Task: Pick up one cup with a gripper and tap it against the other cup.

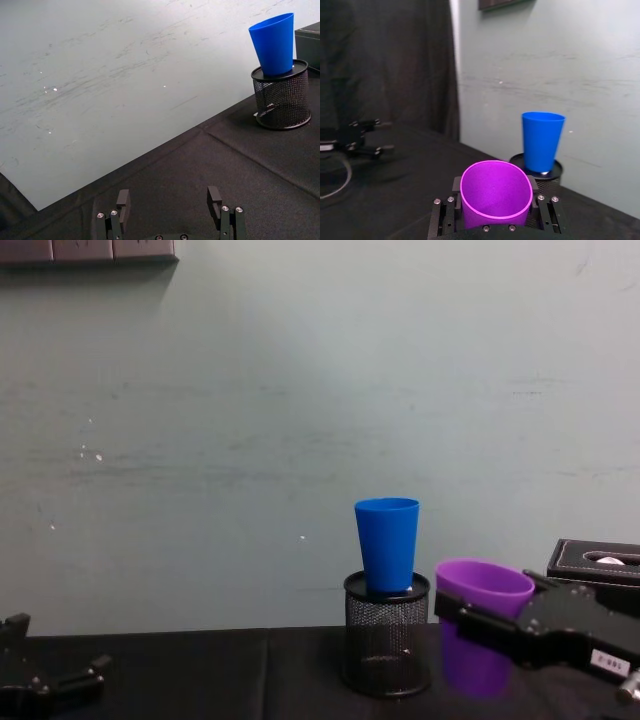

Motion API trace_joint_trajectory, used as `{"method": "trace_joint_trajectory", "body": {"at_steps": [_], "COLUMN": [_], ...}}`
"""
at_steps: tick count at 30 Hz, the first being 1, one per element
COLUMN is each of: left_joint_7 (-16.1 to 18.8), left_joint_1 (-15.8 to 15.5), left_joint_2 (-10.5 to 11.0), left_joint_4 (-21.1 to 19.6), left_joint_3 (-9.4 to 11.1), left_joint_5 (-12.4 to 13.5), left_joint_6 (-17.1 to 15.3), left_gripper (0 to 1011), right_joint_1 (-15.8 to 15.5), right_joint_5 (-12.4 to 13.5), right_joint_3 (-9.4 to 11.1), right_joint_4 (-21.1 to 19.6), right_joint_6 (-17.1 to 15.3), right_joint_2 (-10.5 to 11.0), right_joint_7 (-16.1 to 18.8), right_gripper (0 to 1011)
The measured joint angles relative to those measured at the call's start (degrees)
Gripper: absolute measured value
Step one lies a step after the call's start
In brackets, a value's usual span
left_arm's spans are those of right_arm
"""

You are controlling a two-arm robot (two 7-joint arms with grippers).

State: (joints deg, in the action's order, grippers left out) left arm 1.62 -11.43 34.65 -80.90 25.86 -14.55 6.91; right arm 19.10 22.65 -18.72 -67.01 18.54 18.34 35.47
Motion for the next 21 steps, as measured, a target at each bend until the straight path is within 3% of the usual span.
{"method": "trace_joint_trajectory", "body": {"at_steps": [10, 21], "left_joint_7": [0.00, 0.00], "left_joint_1": [0.00, 0.00], "left_joint_2": [0.00, 0.00], "left_joint_4": [0.00, 0.00], "left_joint_3": [0.00, 0.00], "left_joint_5": [0.00, 0.00], "left_joint_6": [0.00, 0.00], "left_gripper": [1011, 1011], "right_joint_1": [2.10, 2.80], "right_joint_5": [1.53, 2.45], "right_joint_3": [-3.51, -4.53], "right_joint_4": [1.59, 3.56], "right_joint_6": [-1.72, -1.16], "right_joint_2": [2.28, 2.94], "right_joint_7": [6.37, 6.74], "right_gripper": [734, 734]}}
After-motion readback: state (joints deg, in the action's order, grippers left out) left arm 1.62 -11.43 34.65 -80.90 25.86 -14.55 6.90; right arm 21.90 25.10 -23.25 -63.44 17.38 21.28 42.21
